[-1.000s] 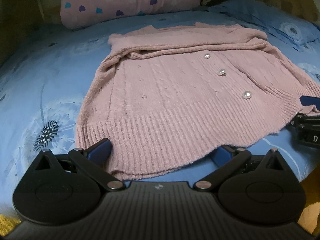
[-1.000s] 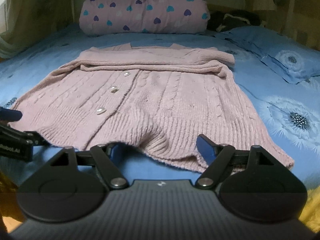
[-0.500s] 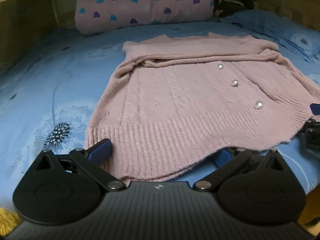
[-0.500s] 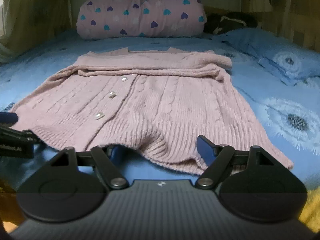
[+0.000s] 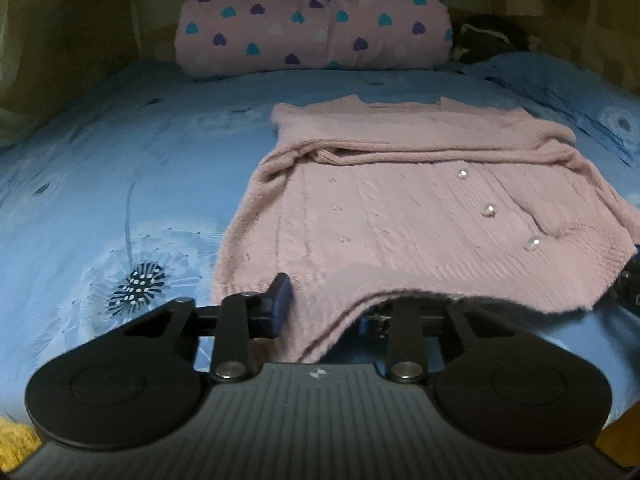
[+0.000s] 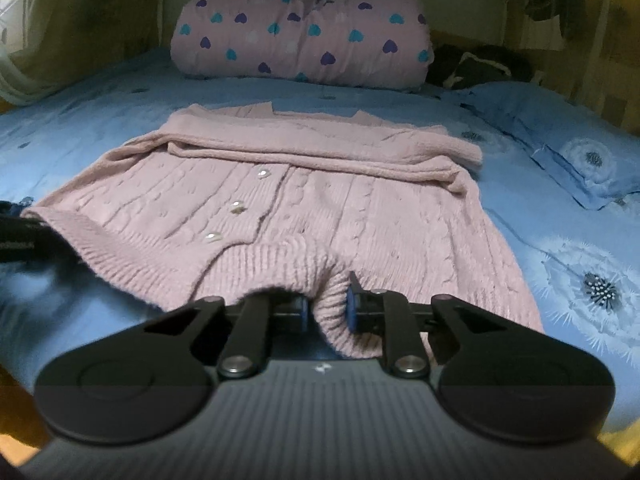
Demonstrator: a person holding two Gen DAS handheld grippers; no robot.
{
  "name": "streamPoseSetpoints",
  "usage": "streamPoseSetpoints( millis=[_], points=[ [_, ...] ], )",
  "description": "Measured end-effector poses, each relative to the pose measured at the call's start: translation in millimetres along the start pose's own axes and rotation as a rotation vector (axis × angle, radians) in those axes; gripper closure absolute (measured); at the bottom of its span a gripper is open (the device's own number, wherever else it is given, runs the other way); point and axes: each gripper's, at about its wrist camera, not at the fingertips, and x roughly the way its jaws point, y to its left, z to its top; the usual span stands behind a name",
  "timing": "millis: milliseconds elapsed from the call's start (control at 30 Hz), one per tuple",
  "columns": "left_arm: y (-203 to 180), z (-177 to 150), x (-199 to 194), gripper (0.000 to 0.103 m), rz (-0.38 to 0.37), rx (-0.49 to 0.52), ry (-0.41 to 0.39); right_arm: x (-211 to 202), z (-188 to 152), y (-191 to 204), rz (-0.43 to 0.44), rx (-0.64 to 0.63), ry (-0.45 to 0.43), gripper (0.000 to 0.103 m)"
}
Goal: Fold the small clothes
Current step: 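Close both tools on the ribbed hem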
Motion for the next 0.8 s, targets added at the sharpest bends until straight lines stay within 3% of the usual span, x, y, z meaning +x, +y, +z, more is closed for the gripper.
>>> streamPoseSetpoints(
  millis=[333, 600, 800],
  points=[
    [0, 16, -10, 0.087, -0.045, 0.001, -0.014, -13, 23, 4, -0.013, -0.062, -0.111, 0.089],
    [-10, 45, -29, 0.088, -0.045, 0.046, -0.104, -20, 45, 3, -0.024, -0.133, -0.155, 0.089],
    [-13, 72, -37, 0.092, -0.042, 0.071, -0.154, -28, 58, 8, -0.094, -0.224, -0.239, 0.092]
  ],
)
